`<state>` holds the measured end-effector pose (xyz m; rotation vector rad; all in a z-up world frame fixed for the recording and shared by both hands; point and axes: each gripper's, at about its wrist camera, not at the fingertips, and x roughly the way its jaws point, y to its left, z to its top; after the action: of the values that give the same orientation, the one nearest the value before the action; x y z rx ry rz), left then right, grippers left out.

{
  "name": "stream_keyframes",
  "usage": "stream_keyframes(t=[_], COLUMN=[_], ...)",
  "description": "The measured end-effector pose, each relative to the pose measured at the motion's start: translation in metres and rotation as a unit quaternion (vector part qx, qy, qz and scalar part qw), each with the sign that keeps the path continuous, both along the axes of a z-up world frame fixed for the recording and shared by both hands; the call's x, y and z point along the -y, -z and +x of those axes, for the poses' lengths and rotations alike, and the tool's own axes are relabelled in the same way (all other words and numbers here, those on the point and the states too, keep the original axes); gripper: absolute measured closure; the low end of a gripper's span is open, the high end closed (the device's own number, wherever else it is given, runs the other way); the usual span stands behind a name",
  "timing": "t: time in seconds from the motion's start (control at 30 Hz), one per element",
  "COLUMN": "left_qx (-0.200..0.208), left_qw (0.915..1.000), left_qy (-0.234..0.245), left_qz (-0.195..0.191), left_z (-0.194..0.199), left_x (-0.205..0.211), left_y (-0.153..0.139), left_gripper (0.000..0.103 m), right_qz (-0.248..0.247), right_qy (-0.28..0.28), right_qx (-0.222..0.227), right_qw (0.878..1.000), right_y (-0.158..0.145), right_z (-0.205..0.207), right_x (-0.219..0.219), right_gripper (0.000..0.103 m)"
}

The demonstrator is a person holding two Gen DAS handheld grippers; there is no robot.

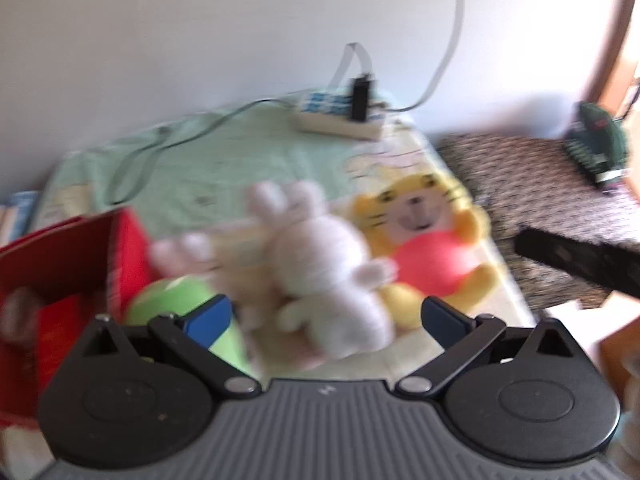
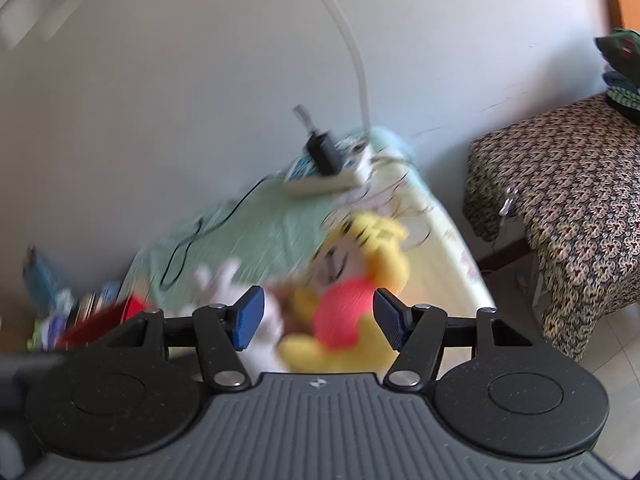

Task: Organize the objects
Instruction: 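Grasp the yellow tiger plush with the right gripper and lift it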

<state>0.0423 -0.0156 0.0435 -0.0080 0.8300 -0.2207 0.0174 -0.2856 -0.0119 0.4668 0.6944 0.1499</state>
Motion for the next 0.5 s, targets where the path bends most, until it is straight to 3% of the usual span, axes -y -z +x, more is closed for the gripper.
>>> stream_keyframes(t=[0.17,0.2,0.4,0.5], left_qx=[-0.003,-0.005,-0.064,-0.084], left_qw=[0.9921,0.9907,0.9783,0.9759], left_qy=[0.103,0.117,0.165,0.171], left_qz=[-0.071,-0.068,-0.109,-0.107], left_z=[0.009,0.014,0.046,0.059], left_x=[0.027,0.035,0.066,0.076], left_y=[-0.001,0.006,0.034,0.045], left_gripper=[0.003,0.003,0.003,0.003], right_qz=[0.032,0.047,0.134,0.155], right_qy=[0.006,0.003,-0.063,-0.072], right_qx=[-0.055,-0.072,-0.112,-0.129], right_qw=[0.998,0.996,0.983,0.977], right_y=[0.041,0.05,0.087,0.102], right_z=[0.05,0.058,0.087,0.095], right_x=[0.021,0.025,0.029,0.028], right_gripper=[0.039,0.039,0.038,0.038])
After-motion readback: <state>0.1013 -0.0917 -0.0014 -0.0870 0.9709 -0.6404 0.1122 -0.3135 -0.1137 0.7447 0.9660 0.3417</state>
